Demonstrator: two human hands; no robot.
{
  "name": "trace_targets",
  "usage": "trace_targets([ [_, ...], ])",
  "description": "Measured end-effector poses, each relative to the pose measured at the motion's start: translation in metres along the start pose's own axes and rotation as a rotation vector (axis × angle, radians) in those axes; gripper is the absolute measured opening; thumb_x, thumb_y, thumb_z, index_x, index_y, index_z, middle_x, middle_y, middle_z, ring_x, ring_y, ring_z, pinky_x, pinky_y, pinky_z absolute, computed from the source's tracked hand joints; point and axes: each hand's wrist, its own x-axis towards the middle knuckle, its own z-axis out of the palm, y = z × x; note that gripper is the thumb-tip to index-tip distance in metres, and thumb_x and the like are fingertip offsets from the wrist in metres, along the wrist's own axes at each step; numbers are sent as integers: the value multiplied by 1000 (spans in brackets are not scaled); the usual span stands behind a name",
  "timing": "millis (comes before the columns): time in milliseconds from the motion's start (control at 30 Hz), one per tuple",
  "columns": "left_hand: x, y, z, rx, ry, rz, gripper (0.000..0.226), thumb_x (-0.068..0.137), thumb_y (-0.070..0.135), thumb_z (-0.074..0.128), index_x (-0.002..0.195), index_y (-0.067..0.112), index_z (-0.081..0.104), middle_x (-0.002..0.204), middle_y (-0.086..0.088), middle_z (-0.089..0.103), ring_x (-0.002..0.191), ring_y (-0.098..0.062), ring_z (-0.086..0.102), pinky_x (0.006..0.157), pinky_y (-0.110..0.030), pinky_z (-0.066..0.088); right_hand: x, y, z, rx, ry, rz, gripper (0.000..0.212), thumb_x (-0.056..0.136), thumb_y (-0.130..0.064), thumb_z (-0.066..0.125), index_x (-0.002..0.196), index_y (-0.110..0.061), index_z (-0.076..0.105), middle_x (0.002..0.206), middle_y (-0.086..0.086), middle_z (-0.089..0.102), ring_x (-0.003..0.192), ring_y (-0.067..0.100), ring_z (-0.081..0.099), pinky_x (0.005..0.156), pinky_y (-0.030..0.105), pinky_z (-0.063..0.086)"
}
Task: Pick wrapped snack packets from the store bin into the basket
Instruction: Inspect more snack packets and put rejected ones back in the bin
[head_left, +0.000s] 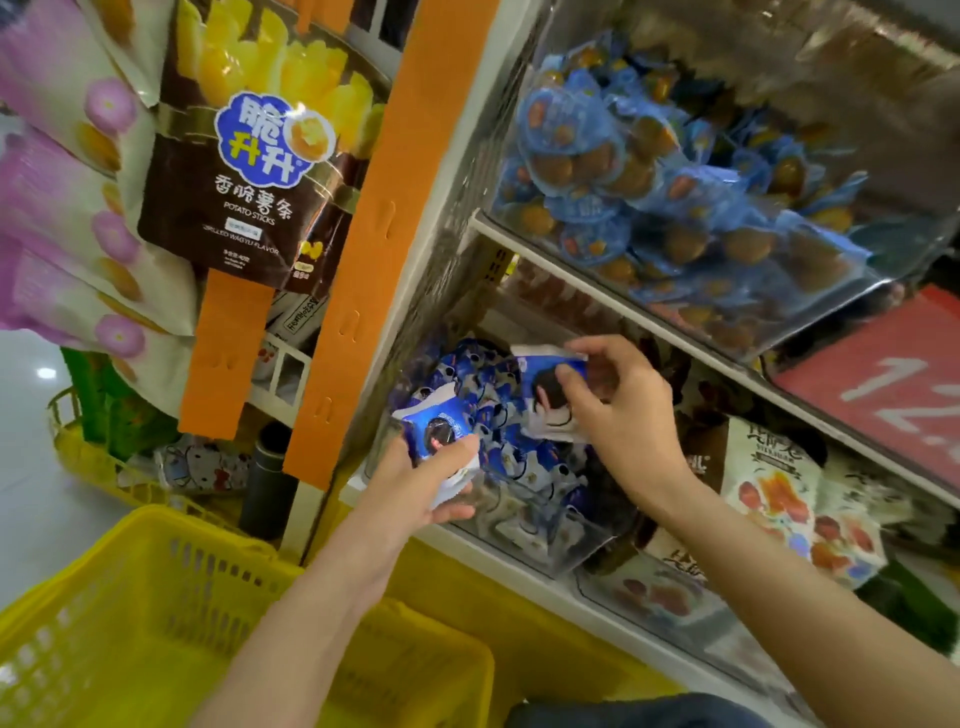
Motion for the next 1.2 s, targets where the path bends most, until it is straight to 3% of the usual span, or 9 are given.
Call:
trace_targets([
  [100,-12,1,-2,66,-71,-15,89,49,54,74,127,24,44,119,1,63,101,-15,65,78,-34,57,-24,-18,-3,309,-200,170,14,86,-20,64,88,-33,59,85,-8,66,80,3,65,65,14,53],
  [300,-29,2,1,178,-182,-30,67,62,46,81,121,36,53,109,10,69,105,-11,63,90,-35,49,-53,-29,11,648,-446,384,22,85,-12,64,103,-18,52,79,-1,59,65,8,66,61,24,57],
  [467,-34,9,-3,191,-173,-40,59,56,39,76,112,31,58,101,2,72,99,-17,66,98,-47,46,-49,-26,14,351,-320,324,21,88,-35,57,107,-28,52,102,-10,60,95,7,60,82,22,52],
  [600,-32,10,-4,142,-170,-39,69,57,36,77,121,28,50,105,3,71,100,-17,67,99,-46,45,-51,-23,14,402,-574,455,45,93,-50,37,111,-18,62,105,-1,68,98,15,64,88,32,53],
  [733,-29,10,-6,166,-194,-36,72,50,45,76,116,39,50,99,14,71,94,-7,66,93,-37,45,-48,-17,11,424,-622,401,34,96,-35,42,101,-10,66,102,10,70,96,23,66,88,30,54],
  [867,-25,6,-7,173,-226,1,61,55,51,71,112,45,51,101,20,69,101,-4,63,90,-33,46,-40,-11,11,465,-671,391,14,90,-24,55,93,-24,69,95,1,73,84,14,67,77,26,57],
  [1000,-16,5,-10,106,-107,56,32,84,35,60,115,34,53,100,8,72,89,-10,69,76,-31,56,-9,3,12,400,-386,450,24,90,-26,59,92,-4,67,66,0,67,66,9,63,62,21,56],
  [1100,-10,8,-13,27,-16,79,34,90,27,54,124,26,50,105,0,69,87,-14,70,79,-36,58,28,25,15,-35,-70,330,32,91,-29,57,63,-14,53,57,0,55,62,19,58,58,27,47],
  [1200,-6,9,-13,-33,-16,101,33,90,25,55,123,26,51,106,0,68,85,-15,71,73,-32,59,51,57,28,-388,-131,291,35,95,-29,49,63,-19,40,58,-1,40,62,21,46,53,29,26],
])
